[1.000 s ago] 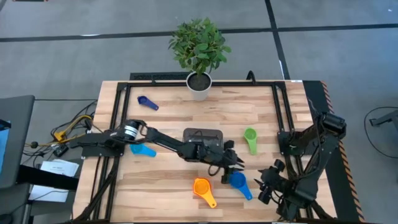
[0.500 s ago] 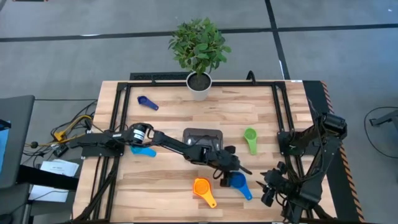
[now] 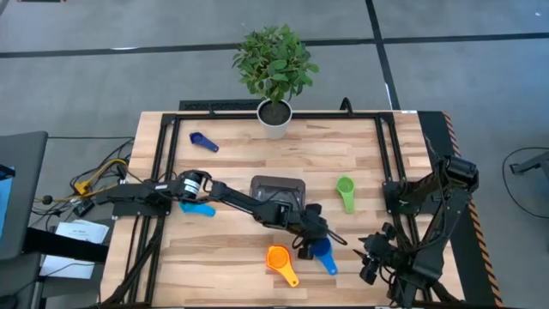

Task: Nest measuring cups in basket
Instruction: Stack the blue measuring cup on the top of the yellow measuring cup

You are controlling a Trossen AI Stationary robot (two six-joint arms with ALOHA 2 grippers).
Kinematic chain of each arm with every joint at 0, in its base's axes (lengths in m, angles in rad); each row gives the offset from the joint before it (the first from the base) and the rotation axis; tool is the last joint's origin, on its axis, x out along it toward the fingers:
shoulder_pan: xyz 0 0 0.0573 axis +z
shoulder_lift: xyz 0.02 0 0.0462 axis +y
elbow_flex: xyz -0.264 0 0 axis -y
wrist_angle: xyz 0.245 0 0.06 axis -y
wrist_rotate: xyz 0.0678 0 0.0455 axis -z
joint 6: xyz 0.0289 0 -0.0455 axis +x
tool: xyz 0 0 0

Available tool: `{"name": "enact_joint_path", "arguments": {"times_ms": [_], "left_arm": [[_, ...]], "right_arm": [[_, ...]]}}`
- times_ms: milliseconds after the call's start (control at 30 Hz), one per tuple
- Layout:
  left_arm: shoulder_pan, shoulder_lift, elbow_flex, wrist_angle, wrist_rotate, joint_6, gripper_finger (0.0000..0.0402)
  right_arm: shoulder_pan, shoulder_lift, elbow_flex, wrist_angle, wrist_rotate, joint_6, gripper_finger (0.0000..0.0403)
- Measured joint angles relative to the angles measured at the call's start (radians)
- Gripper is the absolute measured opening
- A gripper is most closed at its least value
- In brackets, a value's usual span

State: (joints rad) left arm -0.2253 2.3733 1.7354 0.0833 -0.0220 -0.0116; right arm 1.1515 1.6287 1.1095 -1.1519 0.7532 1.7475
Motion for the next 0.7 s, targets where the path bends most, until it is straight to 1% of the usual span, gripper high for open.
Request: {"name": "enact_joint_path", "arguments": {"times_ms": [67, 200, 267, 300, 367, 467, 533, 600, 700], "left_arm": [[0.0, -0.003, 0.018, -0.011, 0.0, 0.0, 0.0007], [0.0, -0.003, 0.082, -0.082, -0.003, 0.011, 0.0012], [0.0, -0.005, 0.126, -0.133, -0.011, 0.01, 0.0012], [0.0, -0.008, 0.157, -0.187, -0.011, 0.007, 0.0009], [-0.005, -0.009, 0.237, -0.333, -0.01, -0.026, 0.0004], [-0.036, -0.009, 0.4, -0.662, -0.031, -0.081, 0.0005], [-0.078, -0.015, 0.481, -0.843, -0.089, -0.109, 0.0006], [-0.122, -0.016, 0.539, -0.985, -0.148, -0.155, 0.0003], [-0.178, -0.012, 0.617, -1.156, -0.197, -0.232, 0.0003]], "right_arm": [[0.0, 0.0, 0.0, 0.0, -0.003, -0.001, 0.0199], [0.0, 0.0, 0.0, 0.0, -0.014, 0.0, 0.0193], [0.0, 0.0, 0.0, 0.0, -0.015, 0.005, 0.019], [0.0, 0.0, 0.0, 0.001, -0.015, 0.006, 0.0189], [0.0, 0.0, 0.0, 0.001, -0.015, 0.012, 0.0186], [0.0, 0.0, 0.0, -0.001, -0.013, 0.031, 0.0182], [0.0, 0.0, 0.0, -0.005, -0.005, 0.033, 0.018], [-0.003, 0.0, 0.0, -0.005, 0.014, 0.033, 0.0178], [-0.015, 0.0, 0.0, -0.004, 0.037, 0.033, 0.0176]]}}
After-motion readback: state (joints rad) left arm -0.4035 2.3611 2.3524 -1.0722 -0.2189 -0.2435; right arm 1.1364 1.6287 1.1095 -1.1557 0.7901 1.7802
